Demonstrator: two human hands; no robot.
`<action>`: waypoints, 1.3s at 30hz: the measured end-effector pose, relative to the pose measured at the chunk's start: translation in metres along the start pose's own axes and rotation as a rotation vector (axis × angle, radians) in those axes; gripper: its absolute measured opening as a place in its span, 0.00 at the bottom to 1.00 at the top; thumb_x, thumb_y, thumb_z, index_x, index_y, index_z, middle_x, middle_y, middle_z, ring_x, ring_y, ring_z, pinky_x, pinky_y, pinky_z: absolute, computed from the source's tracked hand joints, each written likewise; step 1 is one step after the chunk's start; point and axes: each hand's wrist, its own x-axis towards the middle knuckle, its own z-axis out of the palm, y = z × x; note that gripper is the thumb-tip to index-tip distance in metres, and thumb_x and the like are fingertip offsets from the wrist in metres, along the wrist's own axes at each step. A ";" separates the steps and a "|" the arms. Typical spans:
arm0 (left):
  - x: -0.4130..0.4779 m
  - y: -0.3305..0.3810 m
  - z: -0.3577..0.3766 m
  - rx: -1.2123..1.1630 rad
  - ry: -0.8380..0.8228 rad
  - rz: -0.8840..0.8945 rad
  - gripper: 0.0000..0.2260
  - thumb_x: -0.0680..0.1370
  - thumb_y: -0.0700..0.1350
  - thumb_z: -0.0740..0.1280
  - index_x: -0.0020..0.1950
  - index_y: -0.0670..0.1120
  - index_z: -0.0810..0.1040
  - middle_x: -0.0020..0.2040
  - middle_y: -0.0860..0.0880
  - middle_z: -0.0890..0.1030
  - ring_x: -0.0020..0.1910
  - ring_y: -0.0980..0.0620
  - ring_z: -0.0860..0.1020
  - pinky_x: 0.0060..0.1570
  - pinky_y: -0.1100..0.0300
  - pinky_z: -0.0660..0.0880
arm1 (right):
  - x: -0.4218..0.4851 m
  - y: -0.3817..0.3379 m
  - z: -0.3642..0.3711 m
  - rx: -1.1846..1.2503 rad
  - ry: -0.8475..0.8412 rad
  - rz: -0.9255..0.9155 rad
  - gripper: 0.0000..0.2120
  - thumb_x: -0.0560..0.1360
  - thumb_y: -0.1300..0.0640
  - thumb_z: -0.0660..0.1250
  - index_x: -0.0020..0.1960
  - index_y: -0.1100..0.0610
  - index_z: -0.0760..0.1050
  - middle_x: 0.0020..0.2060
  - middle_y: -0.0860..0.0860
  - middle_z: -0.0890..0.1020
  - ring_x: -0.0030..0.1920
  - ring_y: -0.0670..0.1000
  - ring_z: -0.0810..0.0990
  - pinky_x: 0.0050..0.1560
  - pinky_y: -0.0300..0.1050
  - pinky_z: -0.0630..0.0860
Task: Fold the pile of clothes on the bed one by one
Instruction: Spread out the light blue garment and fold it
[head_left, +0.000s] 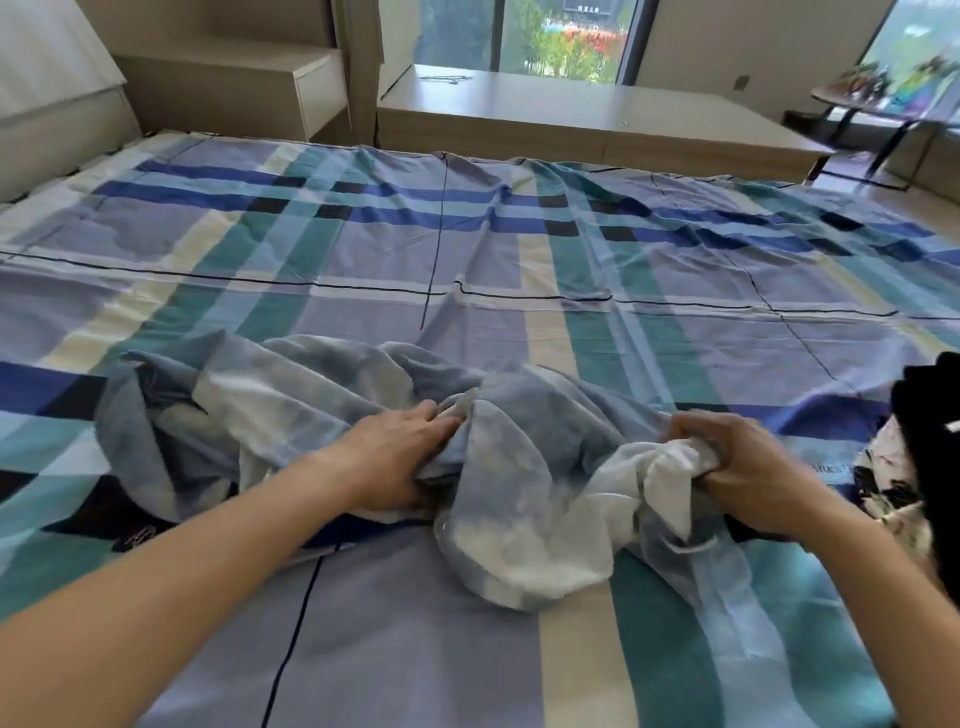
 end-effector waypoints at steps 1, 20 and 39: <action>0.005 -0.007 -0.007 -0.025 0.088 -0.015 0.35 0.71 0.54 0.72 0.76 0.59 0.63 0.66 0.51 0.75 0.64 0.44 0.76 0.59 0.48 0.74 | -0.002 0.003 -0.007 0.063 0.087 0.029 0.07 0.61 0.58 0.70 0.37 0.51 0.73 0.30 0.45 0.76 0.32 0.43 0.71 0.33 0.40 0.69; -0.040 0.107 -0.042 -0.802 0.360 0.263 0.27 0.70 0.57 0.77 0.66 0.54 0.74 0.56 0.59 0.80 0.56 0.62 0.78 0.55 0.67 0.74 | -0.011 -0.095 0.012 0.922 0.083 0.114 0.14 0.66 0.68 0.73 0.46 0.52 0.78 0.35 0.54 0.84 0.34 0.49 0.79 0.32 0.40 0.74; -0.037 0.096 -0.084 -1.266 0.714 0.063 0.04 0.79 0.43 0.68 0.47 0.50 0.82 0.37 0.53 0.85 0.40 0.58 0.82 0.44 0.63 0.78 | -0.017 -0.069 0.023 0.709 -0.422 -0.168 0.09 0.71 0.63 0.76 0.49 0.57 0.80 0.41 0.53 0.80 0.42 0.51 0.78 0.45 0.45 0.73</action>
